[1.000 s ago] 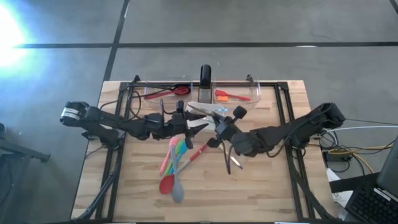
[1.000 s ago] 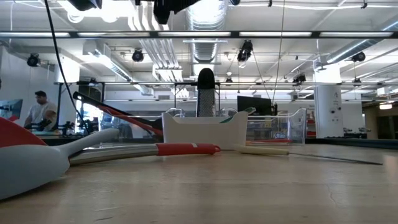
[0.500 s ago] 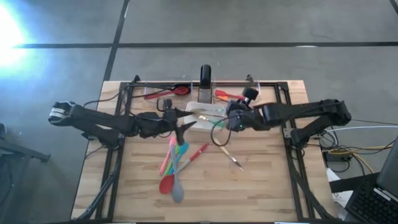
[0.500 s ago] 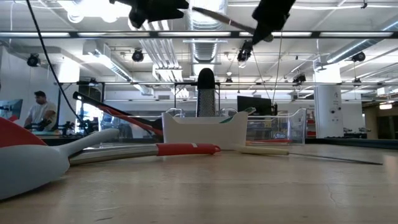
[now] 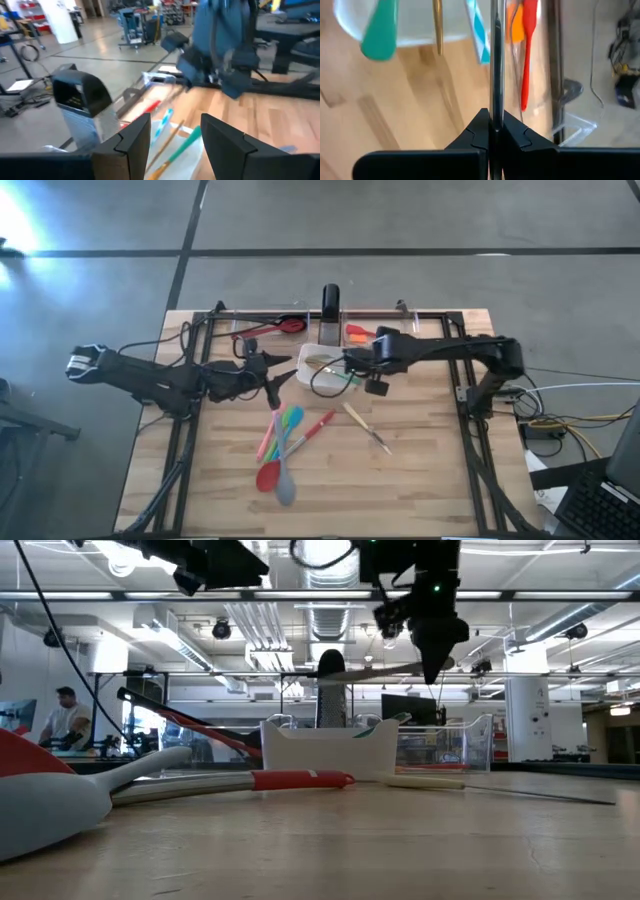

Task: Pick & Place Kitchen Items
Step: Put the silver table knife into the white bin

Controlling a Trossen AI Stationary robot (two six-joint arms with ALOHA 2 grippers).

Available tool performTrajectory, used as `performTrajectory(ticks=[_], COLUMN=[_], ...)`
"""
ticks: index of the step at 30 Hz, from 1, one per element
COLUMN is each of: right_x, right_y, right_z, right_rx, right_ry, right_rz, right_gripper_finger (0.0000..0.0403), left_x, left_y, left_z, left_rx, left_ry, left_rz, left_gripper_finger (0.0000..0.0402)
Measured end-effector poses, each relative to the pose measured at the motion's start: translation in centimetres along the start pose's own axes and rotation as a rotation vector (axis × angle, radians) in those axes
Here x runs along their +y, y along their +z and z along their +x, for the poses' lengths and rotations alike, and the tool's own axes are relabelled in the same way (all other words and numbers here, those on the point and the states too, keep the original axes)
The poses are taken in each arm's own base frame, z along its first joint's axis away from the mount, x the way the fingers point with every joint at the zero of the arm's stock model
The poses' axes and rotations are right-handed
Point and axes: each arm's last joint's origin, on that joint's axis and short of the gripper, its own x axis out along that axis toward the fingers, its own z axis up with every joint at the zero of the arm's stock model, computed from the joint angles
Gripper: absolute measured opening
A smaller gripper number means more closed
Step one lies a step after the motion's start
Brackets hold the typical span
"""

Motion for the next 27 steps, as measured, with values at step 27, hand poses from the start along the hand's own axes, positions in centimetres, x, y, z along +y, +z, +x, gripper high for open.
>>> performTrajectory(ticks=[27], right_x=[1.1], right_y=[7.8], right_z=[4.6], right_rx=[0.294], right_ry=[0.082], right_rz=[-0.158], right_gripper_finger=[0.0011], left_x=[0.5], left_y=[-0.5], left_z=[-0.7], left_rx=[-0.008], left_ry=[0.023], left_rz=[-0.016], left_gripper_finger=[0.0177])
